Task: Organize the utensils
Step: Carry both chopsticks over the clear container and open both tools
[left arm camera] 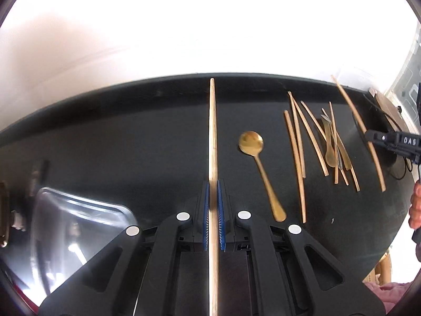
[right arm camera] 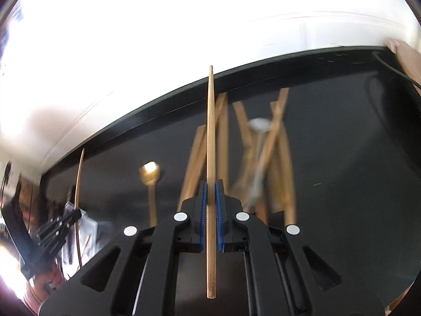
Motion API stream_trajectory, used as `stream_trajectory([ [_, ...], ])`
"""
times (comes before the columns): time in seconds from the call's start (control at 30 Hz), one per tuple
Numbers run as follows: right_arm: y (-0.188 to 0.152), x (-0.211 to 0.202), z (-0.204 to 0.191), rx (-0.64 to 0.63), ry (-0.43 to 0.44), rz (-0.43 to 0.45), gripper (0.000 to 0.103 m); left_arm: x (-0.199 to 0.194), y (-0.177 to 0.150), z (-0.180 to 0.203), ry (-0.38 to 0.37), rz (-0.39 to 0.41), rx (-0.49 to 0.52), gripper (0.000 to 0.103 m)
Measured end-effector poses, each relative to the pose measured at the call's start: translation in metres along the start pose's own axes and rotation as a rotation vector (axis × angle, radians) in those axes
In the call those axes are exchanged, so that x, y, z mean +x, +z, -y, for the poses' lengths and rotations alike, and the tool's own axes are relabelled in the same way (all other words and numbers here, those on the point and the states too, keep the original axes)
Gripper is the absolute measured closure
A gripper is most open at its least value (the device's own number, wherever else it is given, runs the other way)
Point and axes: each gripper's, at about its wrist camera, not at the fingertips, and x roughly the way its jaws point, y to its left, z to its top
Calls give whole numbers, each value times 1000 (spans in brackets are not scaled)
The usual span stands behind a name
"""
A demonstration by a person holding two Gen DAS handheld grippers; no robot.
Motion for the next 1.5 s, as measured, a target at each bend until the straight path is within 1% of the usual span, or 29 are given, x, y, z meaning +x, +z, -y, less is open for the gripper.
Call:
stream_trajectory([
  [0.07,-9,2,-19,-6,39,-16,96,-12,-3,-12,7,1,-10,98],
  [0.17,-30,3,-53,26,136,-44,96,-24,-12,-33,1,-28,-18,98],
  [0.23,-32,6,-74,-1,160,-68,96,-31,-21,-48,-2,-42,-28,98],
  [0.33,-57,16,-115,-43,210,-128,96,-40,-34,-69,-6,-51,-42,98],
  [0.37,-72,22,-136,-73,232,-155,96,-43,-39,-76,-4,-51,-45,98],
  [0.47,-99,30,-181,-151,248,-179,96,-51,-54,-101,6,-55,-56,98],
  [0.57,-122,30,-220,-195,254,-185,96,-62,-70,-128,19,-57,-58,98],
  [0.67,-137,36,-246,-215,262,-188,96,-71,-81,-152,30,-53,-68,98],
  [0.73,-145,35,-256,-223,263,-192,96,-77,-87,-169,34,-50,-75,98],
  [0.83,-150,32,-272,-224,262,-193,96,-83,-95,-181,30,-46,-84,98],
  [1.03,-159,32,-303,-264,257,-198,96,-89,-109,-197,9,-39,-96,98],
  [1.27,-165,39,-322,-293,255,-224,96,-96,-118,-209,6,-28,-118,98],
  [1.5,-166,44,-333,-307,275,-237,96,-99,-126,-219,11,-32,-128,98],
])
